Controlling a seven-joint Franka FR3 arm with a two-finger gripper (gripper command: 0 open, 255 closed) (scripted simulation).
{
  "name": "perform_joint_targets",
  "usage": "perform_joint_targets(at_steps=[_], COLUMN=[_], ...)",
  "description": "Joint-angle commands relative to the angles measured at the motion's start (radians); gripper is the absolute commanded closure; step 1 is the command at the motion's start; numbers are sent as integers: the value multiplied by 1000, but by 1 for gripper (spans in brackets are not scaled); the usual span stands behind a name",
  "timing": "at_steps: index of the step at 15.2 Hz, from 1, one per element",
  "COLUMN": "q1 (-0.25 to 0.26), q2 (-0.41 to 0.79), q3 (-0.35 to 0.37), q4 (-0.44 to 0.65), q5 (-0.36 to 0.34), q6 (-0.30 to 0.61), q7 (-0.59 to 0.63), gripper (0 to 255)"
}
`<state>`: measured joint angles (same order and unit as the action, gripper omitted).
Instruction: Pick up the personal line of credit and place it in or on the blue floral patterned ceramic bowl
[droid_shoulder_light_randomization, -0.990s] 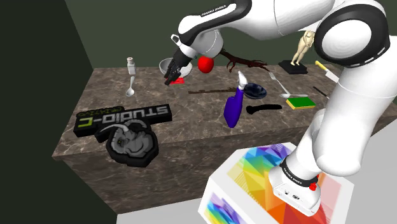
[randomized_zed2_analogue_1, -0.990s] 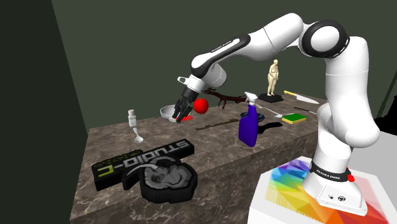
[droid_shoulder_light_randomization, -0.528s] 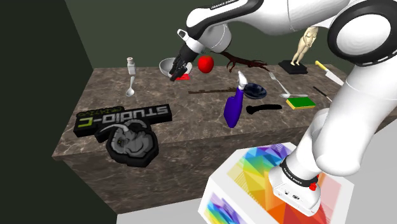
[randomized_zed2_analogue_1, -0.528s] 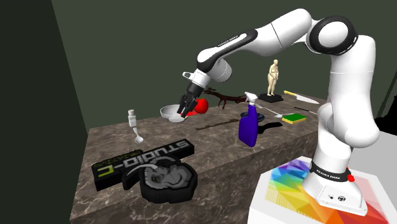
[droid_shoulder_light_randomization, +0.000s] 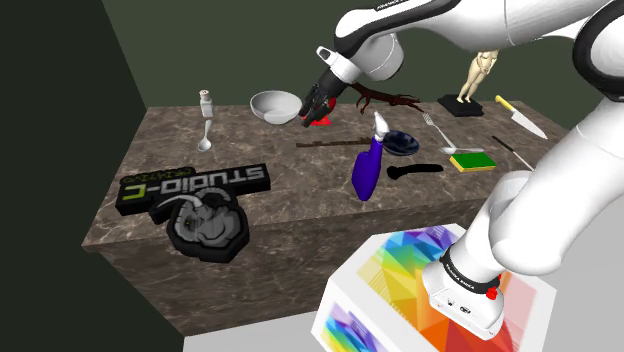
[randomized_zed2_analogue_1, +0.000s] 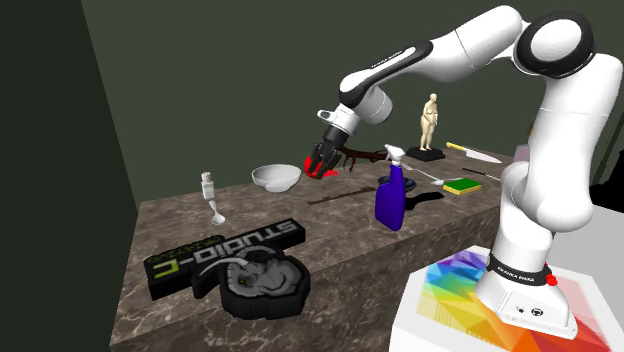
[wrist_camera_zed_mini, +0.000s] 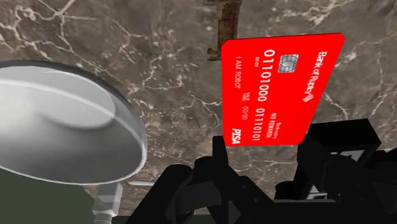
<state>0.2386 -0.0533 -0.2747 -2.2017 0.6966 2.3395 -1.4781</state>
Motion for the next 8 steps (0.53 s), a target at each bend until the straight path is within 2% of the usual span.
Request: perform_joint_targets(at_steps=[1, 8], q1=[-22, -107], q2=[-47, -186], q3=[-22, -106], q4=[-50, -167], q5=[-12, -88], q6=[-15, -91], q7=[-35, -127], gripper=[255, 255])
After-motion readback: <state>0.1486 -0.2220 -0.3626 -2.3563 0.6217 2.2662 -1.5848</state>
